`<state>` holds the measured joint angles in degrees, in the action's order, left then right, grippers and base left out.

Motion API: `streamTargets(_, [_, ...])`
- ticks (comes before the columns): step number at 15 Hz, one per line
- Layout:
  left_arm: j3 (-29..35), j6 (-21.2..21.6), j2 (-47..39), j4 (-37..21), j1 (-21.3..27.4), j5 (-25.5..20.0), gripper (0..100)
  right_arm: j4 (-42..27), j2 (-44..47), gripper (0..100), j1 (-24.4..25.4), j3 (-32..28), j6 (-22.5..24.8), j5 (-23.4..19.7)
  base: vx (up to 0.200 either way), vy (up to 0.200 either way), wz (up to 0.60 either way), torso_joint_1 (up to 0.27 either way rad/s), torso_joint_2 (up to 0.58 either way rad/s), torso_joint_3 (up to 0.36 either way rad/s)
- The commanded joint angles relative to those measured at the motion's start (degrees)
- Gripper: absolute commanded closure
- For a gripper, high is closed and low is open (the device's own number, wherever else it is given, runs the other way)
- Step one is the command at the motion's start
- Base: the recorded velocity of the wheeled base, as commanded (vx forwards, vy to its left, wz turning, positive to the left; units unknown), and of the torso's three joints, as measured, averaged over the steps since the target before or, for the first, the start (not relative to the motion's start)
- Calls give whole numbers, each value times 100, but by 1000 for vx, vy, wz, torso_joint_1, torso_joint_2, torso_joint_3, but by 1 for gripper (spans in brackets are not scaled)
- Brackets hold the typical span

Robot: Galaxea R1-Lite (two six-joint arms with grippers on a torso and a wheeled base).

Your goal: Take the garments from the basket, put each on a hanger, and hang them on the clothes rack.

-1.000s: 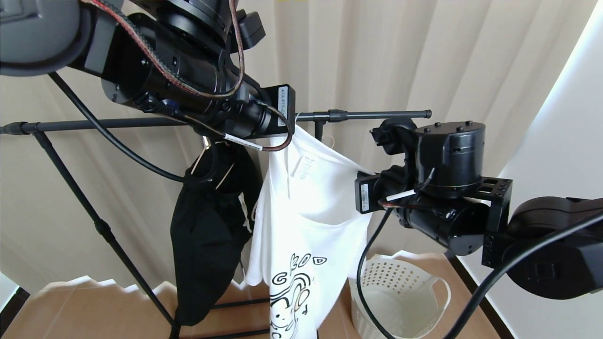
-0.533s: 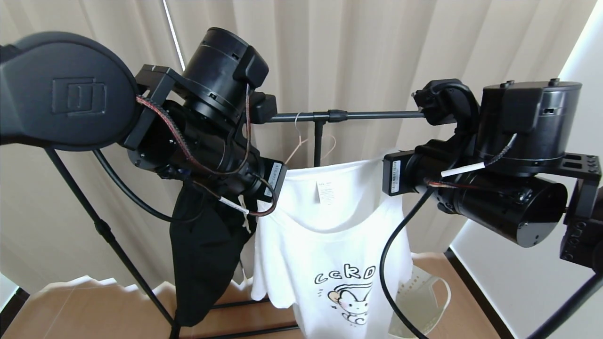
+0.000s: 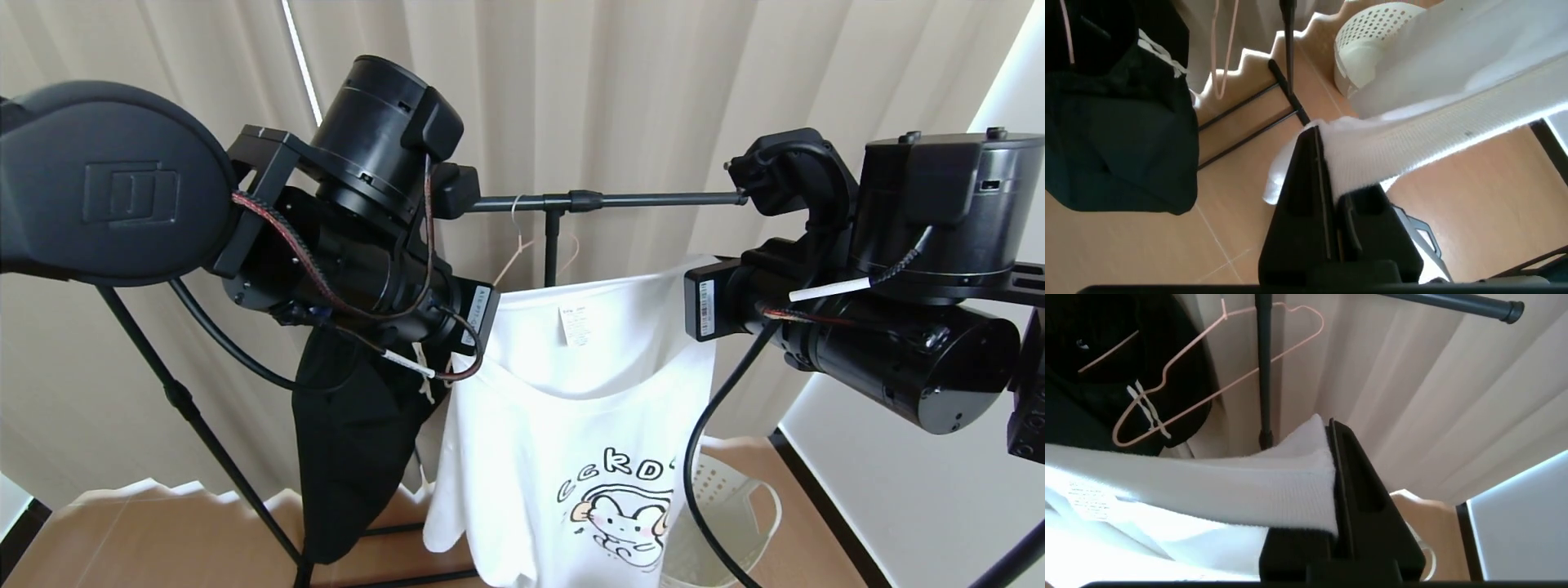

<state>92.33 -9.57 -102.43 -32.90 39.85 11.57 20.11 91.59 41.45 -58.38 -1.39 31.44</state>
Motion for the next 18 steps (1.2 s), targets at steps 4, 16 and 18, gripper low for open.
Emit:
streamTargets(4, [-242, 60, 91, 100, 14, -23, 0, -166, -36, 100, 4, 11, 16, 11, 0, 0, 0, 0, 0, 0])
streamTargets(16, [-717, 693, 38, 627, -223, -454, 0, -289, -282, 100, -524, 108, 403, 20, 0, 0, 0, 0, 0, 0])
streamTargets(18, [-567, 772, -260, 882, -338, -436, 0, -271, -343, 100, -515, 143, 447, 11, 0, 0, 0, 0, 0, 0])
